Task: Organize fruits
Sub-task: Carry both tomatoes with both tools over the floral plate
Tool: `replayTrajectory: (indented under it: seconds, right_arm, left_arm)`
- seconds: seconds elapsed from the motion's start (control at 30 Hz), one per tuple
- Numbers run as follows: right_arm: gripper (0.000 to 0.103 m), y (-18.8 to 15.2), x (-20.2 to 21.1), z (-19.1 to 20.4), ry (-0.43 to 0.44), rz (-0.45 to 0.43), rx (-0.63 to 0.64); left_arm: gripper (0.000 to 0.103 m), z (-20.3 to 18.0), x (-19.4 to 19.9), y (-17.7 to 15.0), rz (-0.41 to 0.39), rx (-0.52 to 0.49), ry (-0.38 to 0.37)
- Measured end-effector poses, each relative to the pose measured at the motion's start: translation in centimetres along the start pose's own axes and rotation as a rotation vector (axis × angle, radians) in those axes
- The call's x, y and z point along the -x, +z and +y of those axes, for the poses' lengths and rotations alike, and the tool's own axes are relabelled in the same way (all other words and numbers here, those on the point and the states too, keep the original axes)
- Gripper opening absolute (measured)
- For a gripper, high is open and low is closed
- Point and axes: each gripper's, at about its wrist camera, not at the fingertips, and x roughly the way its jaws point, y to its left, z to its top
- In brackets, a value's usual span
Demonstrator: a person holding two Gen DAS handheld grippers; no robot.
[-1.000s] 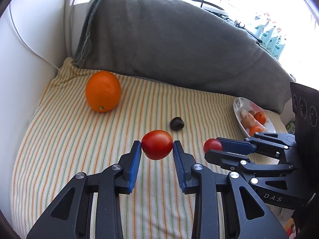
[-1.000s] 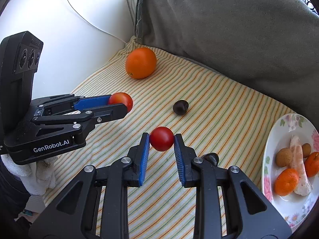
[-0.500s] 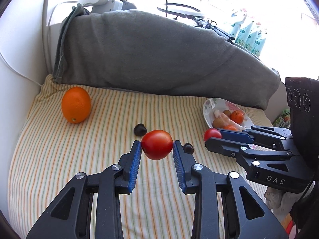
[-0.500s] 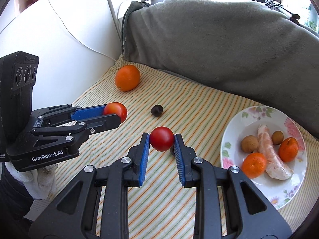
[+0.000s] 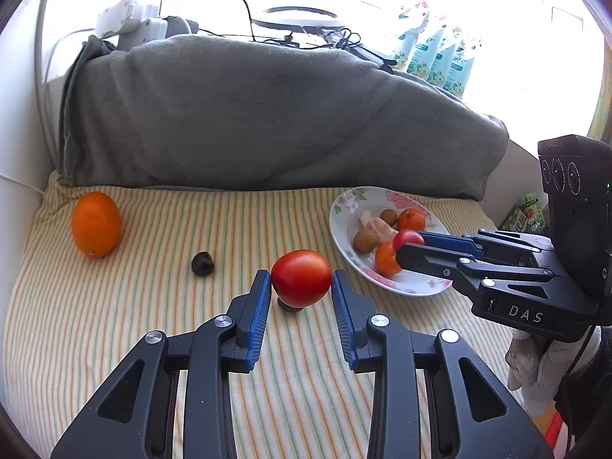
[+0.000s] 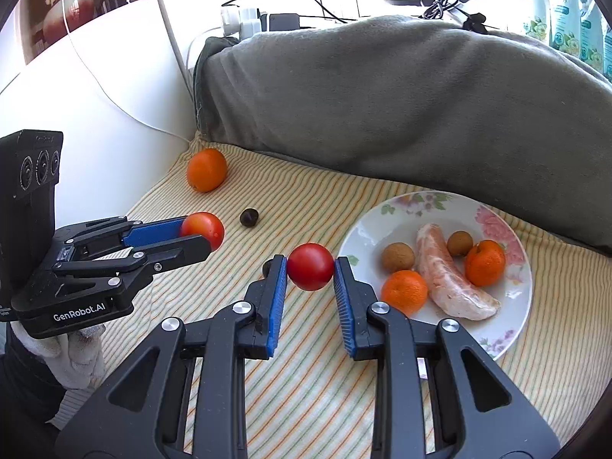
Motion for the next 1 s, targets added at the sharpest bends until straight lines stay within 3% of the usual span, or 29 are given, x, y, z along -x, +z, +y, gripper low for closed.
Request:
replayTrajectory:
  seconds: [0.5, 1.0]
  right_arm:
    - [0.026, -0.9, 2.1, -5.3, -0.065, -0.024, -0.088]
    - [0.026, -0.8, 2.6, -9.7, -0.116, -0.034, -0.154]
  left_arm:
    - [0.031, -4.4, -2.5, 0.9, 0.025, -0.062, -0.061]
    - [0.031, -6.4, -5.7, 1.6, 0.076, -0.082, -0.090]
